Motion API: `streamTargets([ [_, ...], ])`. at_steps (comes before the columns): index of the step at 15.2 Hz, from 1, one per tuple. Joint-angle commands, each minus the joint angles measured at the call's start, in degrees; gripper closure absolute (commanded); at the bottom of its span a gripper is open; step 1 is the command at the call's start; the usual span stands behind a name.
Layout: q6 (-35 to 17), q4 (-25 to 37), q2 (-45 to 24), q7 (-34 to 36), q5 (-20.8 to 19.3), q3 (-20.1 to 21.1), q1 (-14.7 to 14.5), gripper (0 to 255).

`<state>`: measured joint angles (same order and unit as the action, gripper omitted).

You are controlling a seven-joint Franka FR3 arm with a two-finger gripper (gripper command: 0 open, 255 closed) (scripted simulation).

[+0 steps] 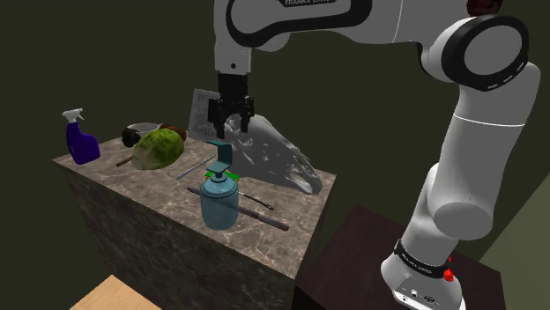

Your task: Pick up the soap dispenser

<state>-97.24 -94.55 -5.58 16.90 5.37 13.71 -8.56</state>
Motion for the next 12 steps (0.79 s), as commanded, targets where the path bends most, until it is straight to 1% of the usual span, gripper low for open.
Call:
streamTargets([
  [1, 2.1, 6.8, -5.3, 1.0, -0.6, 0.8, -1.1, 0],
  [8, -3.3, 1.3, -5.1, 0.4, -0.5, 0.7, -1.1, 0],
  [11, -3.7, 0.8, -5.1, 0.3, -0.5, 0.7, -1.1, 0],
  [12, -3.8, 0.8, -5.1, 0.4, -0.5, 0.7, -1.1, 255],
])
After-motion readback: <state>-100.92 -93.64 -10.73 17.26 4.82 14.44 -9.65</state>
